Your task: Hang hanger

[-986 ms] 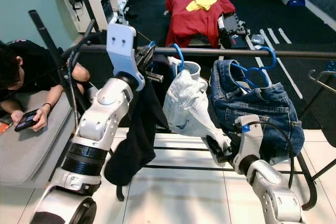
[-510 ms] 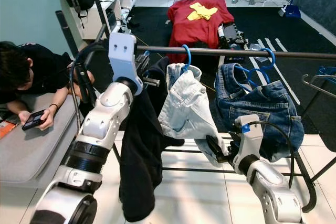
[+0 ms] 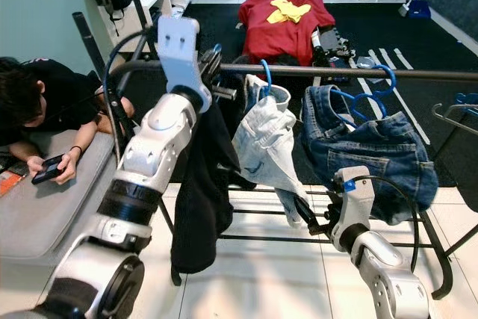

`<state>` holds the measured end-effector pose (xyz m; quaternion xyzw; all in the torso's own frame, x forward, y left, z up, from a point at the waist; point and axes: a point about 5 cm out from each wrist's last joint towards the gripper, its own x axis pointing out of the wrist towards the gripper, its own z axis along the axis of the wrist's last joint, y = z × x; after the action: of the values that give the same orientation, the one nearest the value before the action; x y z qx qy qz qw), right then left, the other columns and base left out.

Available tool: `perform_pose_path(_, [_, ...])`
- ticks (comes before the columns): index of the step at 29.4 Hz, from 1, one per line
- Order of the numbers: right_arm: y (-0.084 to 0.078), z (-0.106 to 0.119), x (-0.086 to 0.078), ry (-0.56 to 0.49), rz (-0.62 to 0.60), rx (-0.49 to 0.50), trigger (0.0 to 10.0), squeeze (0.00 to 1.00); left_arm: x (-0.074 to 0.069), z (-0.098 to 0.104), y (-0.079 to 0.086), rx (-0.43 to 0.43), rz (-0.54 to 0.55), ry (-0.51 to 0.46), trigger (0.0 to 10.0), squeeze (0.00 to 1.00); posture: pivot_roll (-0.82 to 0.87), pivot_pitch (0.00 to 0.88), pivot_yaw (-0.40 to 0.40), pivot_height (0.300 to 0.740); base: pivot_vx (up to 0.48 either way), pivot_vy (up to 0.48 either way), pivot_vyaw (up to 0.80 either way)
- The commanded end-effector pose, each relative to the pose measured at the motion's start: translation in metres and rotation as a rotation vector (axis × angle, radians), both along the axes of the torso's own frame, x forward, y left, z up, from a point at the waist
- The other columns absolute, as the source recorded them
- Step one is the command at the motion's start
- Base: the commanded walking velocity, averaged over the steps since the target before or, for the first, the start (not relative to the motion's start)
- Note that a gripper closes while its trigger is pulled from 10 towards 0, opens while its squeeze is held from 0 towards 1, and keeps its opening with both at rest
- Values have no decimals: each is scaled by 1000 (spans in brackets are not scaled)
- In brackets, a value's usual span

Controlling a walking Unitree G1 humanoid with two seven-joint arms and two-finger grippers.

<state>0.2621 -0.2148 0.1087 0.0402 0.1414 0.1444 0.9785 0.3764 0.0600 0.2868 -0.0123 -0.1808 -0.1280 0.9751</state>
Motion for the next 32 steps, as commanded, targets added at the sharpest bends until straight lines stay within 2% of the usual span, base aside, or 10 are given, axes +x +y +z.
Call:
perform_pose_path(1, [3,0,-2,2,2,6,10000,0,1,7,-2,3,1,-27,10000,0,-56,81,54,740,0,0,0])
perform_pose_path(6, [4,1,-3,1,-1,7,10000,0,9,5,-9,39,-1,18,10000,0,-61,84,65,740,0,0,0])
perform_pose_path(9, [6,1,-4,0,-6,9,10000,0,19,3,-19,102,9,82,10000,0,-67,91,77,740,0,0,0])
perform_pose_path(11, [5,0,-7,1,-18,11,10000,0,24,10,-25,129,12,85,10000,0,-72,96,88,740,0,0,0])
perform_pose_path(18, [5,-2,-11,4,-30,15,10000,0,27,22,-27,127,12,59,10000,0,-75,100,98,740,0,0,0])
perform_pose_path(22, [5,-2,-11,4,-34,15,10000,0,30,22,-27,157,21,68,10000,0,-77,98,101,740,0,0,0])
perform_pose_path(23, [5,-1,-11,3,-35,14,10000,0,31,20,-28,164,14,84,10000,47,-79,97,101,740,0,0,0])
perform_pose_path(24, [5,-1,-11,3,-35,14,10000,0,31,20,-28,164,14,84,10000,47,-79,97,101,740,0,0,0])
perform_pose_path(25, [5,-1,-11,3,-36,13,10000,0,33,16,-28,171,6,107,10000,1000,-80,95,101,740,0,0,0])
perform_pose_path(32, [4,0,-11,1,-39,10,10000,0,34,11,-30,192,11,127,10000,1000,-84,93,100,740,0,0,0])
